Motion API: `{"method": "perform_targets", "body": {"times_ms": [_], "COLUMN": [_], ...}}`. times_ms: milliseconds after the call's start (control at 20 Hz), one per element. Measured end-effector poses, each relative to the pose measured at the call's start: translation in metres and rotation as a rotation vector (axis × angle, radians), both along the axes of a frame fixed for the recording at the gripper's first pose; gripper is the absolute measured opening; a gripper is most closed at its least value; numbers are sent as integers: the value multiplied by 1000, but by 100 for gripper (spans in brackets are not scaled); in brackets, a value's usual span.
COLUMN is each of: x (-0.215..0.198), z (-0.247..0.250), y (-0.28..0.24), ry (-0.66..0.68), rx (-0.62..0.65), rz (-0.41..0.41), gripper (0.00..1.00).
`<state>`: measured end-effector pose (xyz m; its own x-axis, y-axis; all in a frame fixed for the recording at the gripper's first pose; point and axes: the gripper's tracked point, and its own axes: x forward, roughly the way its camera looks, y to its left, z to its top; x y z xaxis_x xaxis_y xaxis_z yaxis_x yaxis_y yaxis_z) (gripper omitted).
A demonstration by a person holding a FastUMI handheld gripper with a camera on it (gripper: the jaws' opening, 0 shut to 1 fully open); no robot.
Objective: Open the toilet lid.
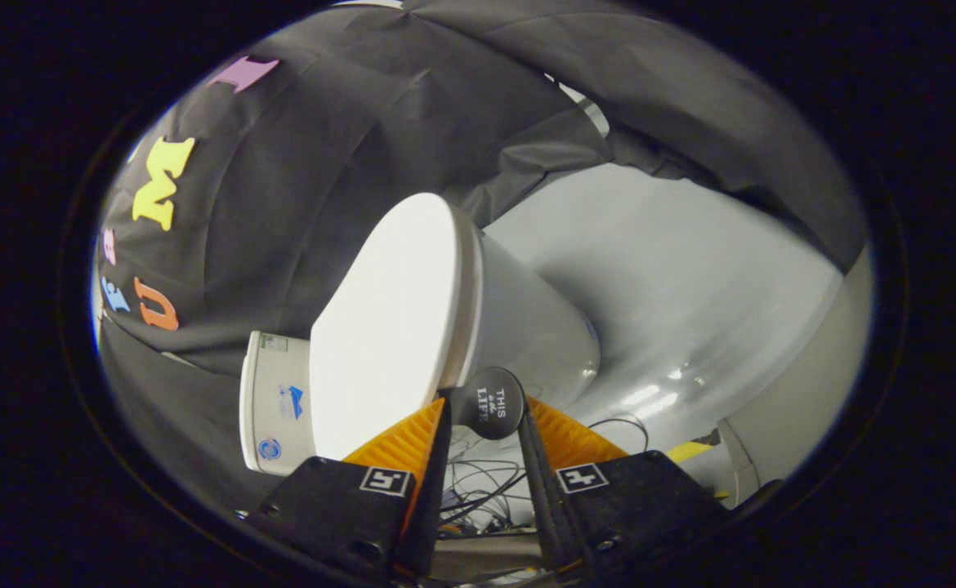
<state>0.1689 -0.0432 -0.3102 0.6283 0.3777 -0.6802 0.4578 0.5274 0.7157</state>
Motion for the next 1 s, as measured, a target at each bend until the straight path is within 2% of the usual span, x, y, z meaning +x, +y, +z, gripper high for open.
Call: {"method": "perform_targets", "body": {"times_ms": [50, 200, 500, 750, 850, 1000], "x": [1, 2, 5, 11, 11, 13], "z": [0, -2, 2, 13, 17, 23], "y": [0, -3, -9, -10, -10, -12], "ry": [-3, -10, -28, -51, -64, -75], "rx": [19, 33, -7, 43, 23, -21], "rz": [-12, -37, -46, -90, -84, -60], "gripper": [43, 32, 25, 17, 11, 10]}}
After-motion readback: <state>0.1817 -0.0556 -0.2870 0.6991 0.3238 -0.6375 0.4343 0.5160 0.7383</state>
